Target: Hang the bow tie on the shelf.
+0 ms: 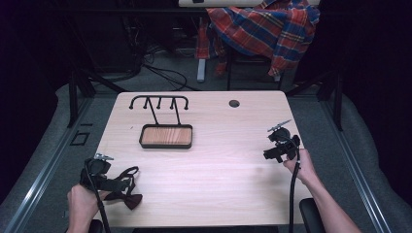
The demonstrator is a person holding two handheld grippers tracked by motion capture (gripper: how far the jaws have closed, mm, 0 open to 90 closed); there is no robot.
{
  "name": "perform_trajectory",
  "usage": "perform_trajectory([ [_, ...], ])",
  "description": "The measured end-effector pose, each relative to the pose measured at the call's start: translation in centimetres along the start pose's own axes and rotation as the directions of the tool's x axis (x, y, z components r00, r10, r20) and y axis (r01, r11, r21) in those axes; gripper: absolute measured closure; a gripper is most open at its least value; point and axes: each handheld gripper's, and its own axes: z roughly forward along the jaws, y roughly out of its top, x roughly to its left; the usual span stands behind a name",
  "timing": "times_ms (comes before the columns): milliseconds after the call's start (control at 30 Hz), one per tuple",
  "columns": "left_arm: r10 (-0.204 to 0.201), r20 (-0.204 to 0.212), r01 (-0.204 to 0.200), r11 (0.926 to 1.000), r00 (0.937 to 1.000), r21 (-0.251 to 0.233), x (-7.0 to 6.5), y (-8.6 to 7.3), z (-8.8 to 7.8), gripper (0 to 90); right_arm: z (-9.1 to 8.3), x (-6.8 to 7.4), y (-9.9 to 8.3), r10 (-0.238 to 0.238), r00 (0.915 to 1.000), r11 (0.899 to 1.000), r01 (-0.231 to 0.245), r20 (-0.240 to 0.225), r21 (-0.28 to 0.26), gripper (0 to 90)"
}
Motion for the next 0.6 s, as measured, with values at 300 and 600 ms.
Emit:
perform_trajectory([
  [300,0.01,-0.006,-0.01,0.9993,0.9999,0.036,-0.56,0.3,0.5,0.0,-0.04,0.2,-0.05,0.0,0.9998,1.0,0.0,-0.019,-0.007,15.2],
  [600,0.024,0.003,-0.024,0.9991,0.9997,0.036,-0.95,0.91,1.02,0.5,0.28,0.34,-0.01,-0.003,0.9991,1.0,0.004,-0.041,0.008,15.2],
])
